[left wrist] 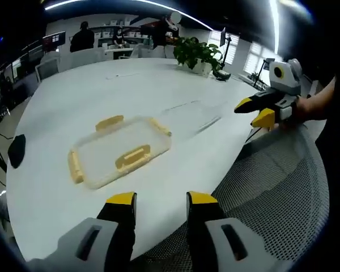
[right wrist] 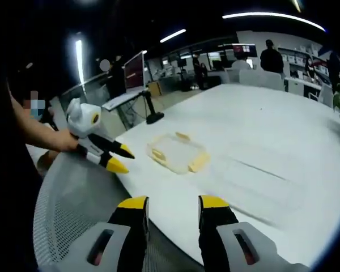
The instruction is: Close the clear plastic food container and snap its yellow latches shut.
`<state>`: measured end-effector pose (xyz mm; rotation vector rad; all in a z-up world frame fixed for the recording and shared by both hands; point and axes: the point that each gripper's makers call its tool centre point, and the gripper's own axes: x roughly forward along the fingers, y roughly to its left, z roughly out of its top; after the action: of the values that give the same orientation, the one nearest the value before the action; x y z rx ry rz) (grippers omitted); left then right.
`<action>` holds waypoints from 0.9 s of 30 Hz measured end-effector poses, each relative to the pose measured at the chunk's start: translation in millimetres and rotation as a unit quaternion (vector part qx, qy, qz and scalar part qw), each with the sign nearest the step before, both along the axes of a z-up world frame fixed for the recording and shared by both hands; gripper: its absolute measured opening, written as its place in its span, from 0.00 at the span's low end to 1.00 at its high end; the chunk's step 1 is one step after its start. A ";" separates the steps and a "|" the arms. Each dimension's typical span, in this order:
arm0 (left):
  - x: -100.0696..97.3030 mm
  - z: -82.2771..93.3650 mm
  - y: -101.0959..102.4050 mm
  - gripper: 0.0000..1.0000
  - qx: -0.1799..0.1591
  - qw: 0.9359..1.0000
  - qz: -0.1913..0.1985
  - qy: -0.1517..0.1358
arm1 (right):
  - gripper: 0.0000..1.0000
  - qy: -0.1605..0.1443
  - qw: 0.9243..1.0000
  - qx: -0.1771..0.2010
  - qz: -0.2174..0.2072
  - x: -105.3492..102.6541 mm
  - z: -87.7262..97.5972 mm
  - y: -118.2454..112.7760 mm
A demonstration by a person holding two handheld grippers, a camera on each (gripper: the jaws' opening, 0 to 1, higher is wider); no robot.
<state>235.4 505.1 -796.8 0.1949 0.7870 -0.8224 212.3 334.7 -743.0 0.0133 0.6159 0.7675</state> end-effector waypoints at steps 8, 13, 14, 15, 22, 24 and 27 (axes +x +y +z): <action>0.8 3.1 1.6 0.35 -0.011 1.000 0.001 -0.002 | 0.34 0.012 1.000 -0.008 0.024 -7.1 -6.6 8.2; 0.0 5.7 1.4 0.35 -0.019 1.000 0.002 -0.004 | 0.35 0.027 0.999 0.011 0.027 -8.8 -3.8 11.9; 0.1 7.3 1.2 0.35 -0.021 1.000 0.002 -0.006 | 0.35 0.029 0.999 0.022 0.029 -10.3 -2.2 13.5; 0.6 9.1 0.8 0.35 -0.027 1.000 0.004 -0.007 | 0.35 0.029 0.999 0.020 0.030 -11.0 -2.4 13.8; 5.0 17.0 -1.4 0.39 -0.052 0.999 0.014 -0.008 | 0.48 -0.009 0.997 0.045 0.061 -7.1 15.2 26.4; 7.7 21.9 -2.7 0.42 -0.068 0.997 0.023 -0.005 | 0.48 -0.007 0.997 0.046 0.062 -5.5 15.5 24.4; 11.9 26.9 -1.8 0.46 -0.078 0.996 0.033 -0.009 | 0.48 -0.011 0.997 0.050 0.049 2.6 17.6 20.3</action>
<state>247.3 503.3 -769.9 0.0371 0.7058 -0.8144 214.9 355.0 -725.4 0.0662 0.5591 0.8929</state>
